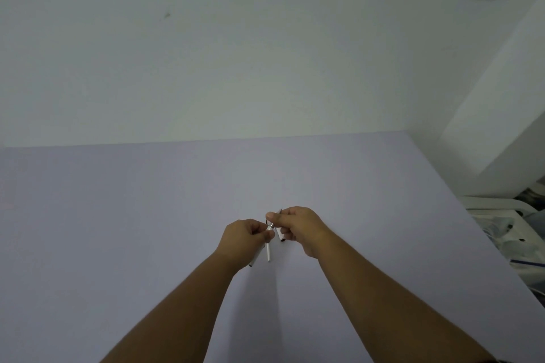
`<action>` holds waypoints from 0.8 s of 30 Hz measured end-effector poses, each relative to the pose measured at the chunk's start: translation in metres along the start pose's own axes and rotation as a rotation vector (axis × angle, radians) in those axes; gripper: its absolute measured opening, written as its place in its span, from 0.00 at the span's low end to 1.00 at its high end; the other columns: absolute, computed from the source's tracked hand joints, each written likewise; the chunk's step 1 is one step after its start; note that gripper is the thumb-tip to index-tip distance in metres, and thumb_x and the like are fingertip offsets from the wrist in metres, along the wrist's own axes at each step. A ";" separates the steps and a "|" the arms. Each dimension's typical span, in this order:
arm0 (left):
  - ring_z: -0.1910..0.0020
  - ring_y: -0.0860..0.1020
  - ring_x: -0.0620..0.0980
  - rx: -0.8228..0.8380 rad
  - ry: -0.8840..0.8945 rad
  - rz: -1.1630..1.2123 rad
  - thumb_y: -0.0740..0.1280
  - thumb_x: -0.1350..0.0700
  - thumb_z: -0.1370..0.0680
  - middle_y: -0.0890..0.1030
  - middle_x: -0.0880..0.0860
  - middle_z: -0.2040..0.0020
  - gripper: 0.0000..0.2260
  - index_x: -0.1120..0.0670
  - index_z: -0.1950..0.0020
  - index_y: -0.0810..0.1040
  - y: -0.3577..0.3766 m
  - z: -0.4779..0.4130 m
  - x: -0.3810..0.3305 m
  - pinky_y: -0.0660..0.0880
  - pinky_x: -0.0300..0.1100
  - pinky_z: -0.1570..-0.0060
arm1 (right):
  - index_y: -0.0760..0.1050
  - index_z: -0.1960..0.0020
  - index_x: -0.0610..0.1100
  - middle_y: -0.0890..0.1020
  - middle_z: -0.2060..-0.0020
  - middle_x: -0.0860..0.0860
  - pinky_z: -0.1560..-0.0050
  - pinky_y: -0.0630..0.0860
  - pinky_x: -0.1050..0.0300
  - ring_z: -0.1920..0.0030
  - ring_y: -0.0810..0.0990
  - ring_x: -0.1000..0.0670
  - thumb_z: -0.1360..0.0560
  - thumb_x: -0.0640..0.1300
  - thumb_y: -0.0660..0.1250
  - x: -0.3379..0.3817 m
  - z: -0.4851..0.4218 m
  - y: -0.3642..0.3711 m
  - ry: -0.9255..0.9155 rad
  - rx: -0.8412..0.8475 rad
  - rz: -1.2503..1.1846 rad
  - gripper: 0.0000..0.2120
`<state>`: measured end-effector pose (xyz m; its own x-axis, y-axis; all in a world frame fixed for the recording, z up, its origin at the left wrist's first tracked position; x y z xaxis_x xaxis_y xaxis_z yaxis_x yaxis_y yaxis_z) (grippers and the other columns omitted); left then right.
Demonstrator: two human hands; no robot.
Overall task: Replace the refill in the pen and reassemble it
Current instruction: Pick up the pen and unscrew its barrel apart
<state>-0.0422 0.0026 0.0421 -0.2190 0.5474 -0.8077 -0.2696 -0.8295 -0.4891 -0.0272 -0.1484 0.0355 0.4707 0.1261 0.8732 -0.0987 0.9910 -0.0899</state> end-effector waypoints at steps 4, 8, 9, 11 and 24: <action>0.63 0.77 0.50 0.002 -0.003 -0.018 0.69 0.52 0.26 0.84 0.60 0.56 0.07 0.54 0.60 0.82 0.000 0.000 -0.001 0.73 0.37 0.69 | 0.81 0.59 0.42 0.79 0.60 0.44 0.56 0.73 0.53 0.62 0.73 0.47 0.29 0.40 0.71 0.001 0.000 0.000 -0.022 0.032 -0.029 0.01; 0.63 0.77 0.50 -0.013 -0.003 -0.015 0.69 0.52 0.26 0.84 0.59 0.56 0.06 0.52 0.60 0.82 -0.001 -0.001 -0.001 0.73 0.37 0.69 | 0.80 0.58 0.44 0.80 0.61 0.45 0.54 0.74 0.54 0.61 0.74 0.48 0.29 0.43 0.72 0.002 0.000 -0.001 -0.015 0.038 -0.034 0.03; 0.63 0.77 0.49 -0.014 -0.002 -0.018 0.68 0.52 0.26 0.84 0.60 0.56 0.06 0.52 0.60 0.81 -0.001 -0.001 -0.001 0.73 0.36 0.70 | 0.79 0.60 0.43 0.79 0.63 0.46 0.55 0.74 0.54 0.63 0.74 0.49 0.30 0.46 0.73 0.002 -0.001 -0.001 -0.008 0.018 -0.010 0.06; 0.64 0.76 0.49 -0.011 0.001 -0.023 0.68 0.52 0.26 0.84 0.60 0.57 0.07 0.54 0.59 0.82 -0.001 -0.001 -0.001 0.72 0.37 0.69 | 0.78 0.62 0.44 0.78 0.65 0.46 0.55 0.74 0.54 0.64 0.73 0.49 0.30 0.47 0.73 0.001 -0.001 0.000 -0.009 -0.009 0.021 0.08; 0.65 0.75 0.48 -0.007 0.002 -0.052 0.68 0.52 0.26 0.82 0.55 0.60 0.06 0.53 0.59 0.82 -0.003 -0.004 0.000 0.72 0.38 0.69 | 0.81 0.56 0.44 0.81 0.58 0.46 0.55 0.75 0.59 0.59 0.76 0.49 0.28 0.38 0.70 0.001 -0.006 0.002 -0.025 0.037 -0.016 0.03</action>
<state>-0.0379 0.0046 0.0425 -0.2029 0.5898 -0.7816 -0.2739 -0.8005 -0.5330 -0.0214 -0.1460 0.0333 0.4501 0.1090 0.8863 -0.1241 0.9905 -0.0588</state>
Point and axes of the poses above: each hand's wrist, its own z-axis away from the middle knuckle, its own y-axis out of the palm, x = y × z, the point moved 2 cm from there along -z, towards the middle knuckle
